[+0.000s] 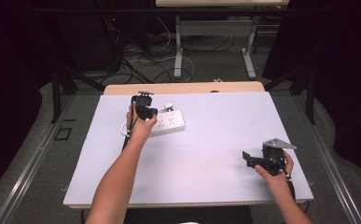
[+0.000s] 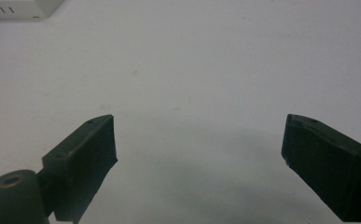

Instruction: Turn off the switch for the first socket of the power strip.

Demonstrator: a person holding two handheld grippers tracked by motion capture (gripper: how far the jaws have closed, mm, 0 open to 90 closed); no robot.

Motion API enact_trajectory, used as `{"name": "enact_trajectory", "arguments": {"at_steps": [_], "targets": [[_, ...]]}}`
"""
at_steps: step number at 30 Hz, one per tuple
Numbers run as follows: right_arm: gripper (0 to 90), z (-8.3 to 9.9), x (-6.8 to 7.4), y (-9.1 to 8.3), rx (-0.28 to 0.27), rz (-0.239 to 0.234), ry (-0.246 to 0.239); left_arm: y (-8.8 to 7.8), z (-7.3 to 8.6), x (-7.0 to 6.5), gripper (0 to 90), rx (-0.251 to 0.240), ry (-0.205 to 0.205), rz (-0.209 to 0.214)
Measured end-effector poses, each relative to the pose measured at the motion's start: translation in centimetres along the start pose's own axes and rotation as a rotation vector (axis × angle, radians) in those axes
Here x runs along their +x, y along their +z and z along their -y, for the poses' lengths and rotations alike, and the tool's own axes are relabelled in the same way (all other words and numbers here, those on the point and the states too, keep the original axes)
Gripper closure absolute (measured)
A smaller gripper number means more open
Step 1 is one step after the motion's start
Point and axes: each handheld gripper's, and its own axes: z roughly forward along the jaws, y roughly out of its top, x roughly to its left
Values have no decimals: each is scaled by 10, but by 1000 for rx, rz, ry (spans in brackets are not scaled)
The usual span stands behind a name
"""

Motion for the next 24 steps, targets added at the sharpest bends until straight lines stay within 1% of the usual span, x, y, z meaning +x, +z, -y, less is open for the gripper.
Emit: {"name": "enact_trajectory", "arguments": {"at_steps": [4, 6, 7, 8, 9, 10, 15, 16, 17, 19, 22, 24], "targets": [[95, 0, 0, 0, 4, -8, -4, 5, 0, 6, 856, 13, -19, -21], [95, 0, 0, 0, -1, 0, -4, 6, 0, 9, 867, 13, -34, -31], [95, 0, 0, 0, 4, -7, -5, 7, 0, 11, 873, 6, -46, -33], [95, 0, 0, 0, 4, -8, -5, 7, -1, 12, 878, 6, -47, -35], [95, 1, 0, 1, -2, 2, -6, 7, -1, 14, 884, 13, -56, -38], [95, 0, -1, 1, 4, -6, -10, 7, -1, 16, 890, 10, -60, -42], [95, 0, -1, 1, 3, -5, -2, 11, 0, 24, 900, 18, -88, -70], [95, 0, -1, 1, 7, -11, -2, 12, 0, 25, 900, 20, -96, -74], [95, 0, -1, 1, 7, -12, 0, 12, 0, 25, 900, 20, -96, -74], [95, 0, -1, 1, 7, -13, 2, 13, 0, 29, 900, 19, -120, -73], [95, 1, -1, 1, 6, -14, -3, 14, 0, 31, 900, 17, -128, -70], [95, 1, -1, 1, 7, -14, -2, 14, 0, 33, 900, 33, -138, -65]]}}
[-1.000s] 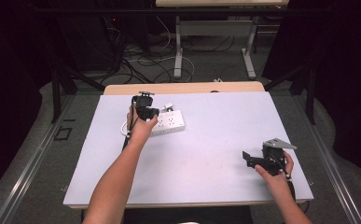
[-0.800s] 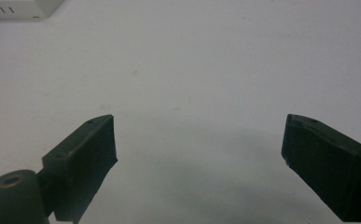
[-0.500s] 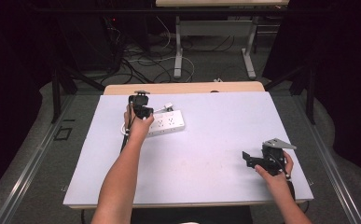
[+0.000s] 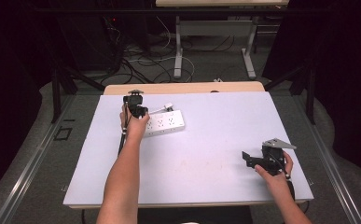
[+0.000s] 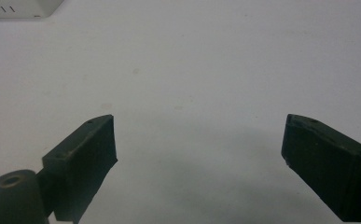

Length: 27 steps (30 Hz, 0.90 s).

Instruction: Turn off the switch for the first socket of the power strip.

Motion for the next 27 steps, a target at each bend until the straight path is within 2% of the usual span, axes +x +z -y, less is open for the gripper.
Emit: {"name": "enact_trajectory", "arguments": {"at_steps": [7, 15, 23, 27], "targets": [[95, 0, 0, 0, 1, 0, 8, 9, 1, 1, 900, 8, -22, 2], [95, 1, -1, 1, 1, -2, 4, 16, 1, -1, 900, 30, -17, 11], [95, 1, -1, 1, 7, -3, 24, 22, 3, -2, 900, 33, -25, 15], [95, 1, -2, 0, 5, -5, 18, 24, 3, -3, 900, 31, -23, 21]]}}
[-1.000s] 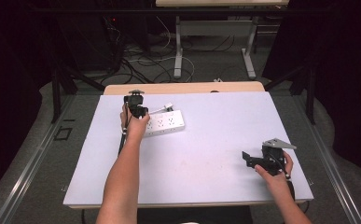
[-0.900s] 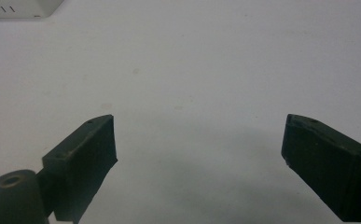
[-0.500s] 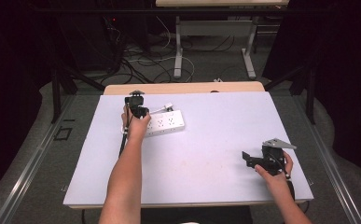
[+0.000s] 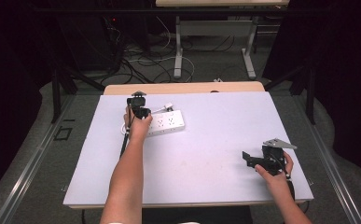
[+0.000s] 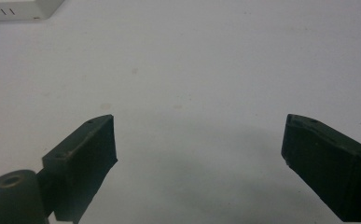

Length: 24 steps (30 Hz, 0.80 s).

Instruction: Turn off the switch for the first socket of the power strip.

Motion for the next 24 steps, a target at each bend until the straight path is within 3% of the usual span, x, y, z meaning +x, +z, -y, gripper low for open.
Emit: {"name": "enact_trajectory", "arguments": {"at_steps": [24], "targets": [[97, 0, 0, 0, -4, -3, 2, 6, 3, -9, 887, 4, 21, 3]]}}
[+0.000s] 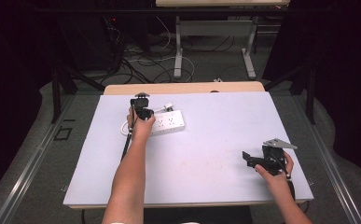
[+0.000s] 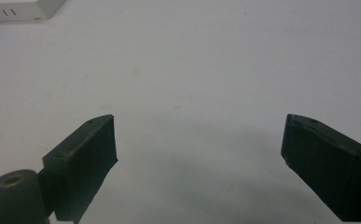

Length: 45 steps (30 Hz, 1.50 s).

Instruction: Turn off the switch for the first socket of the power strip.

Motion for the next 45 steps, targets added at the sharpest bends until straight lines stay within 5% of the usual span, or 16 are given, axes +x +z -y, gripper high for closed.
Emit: {"name": "enact_trajectory", "arguments": {"at_steps": [14, 18, 21, 45], "targets": [[98, 0, 0, 0, 6, -4, -2, 0, 0, -1, 888, 1, -1, -6], [97, 0, 0, 0, 6, -5, -1, 3, 2, -1, 900, 13, -26, 51], [98, 0, 0, 0, 7, -6, 1, 3, 2, -7, 900, 11, 27, 4], [98, 0, -1, 1, 6, -5, -2, -2, 0, 3, 887, 15, 2, -16]]}}
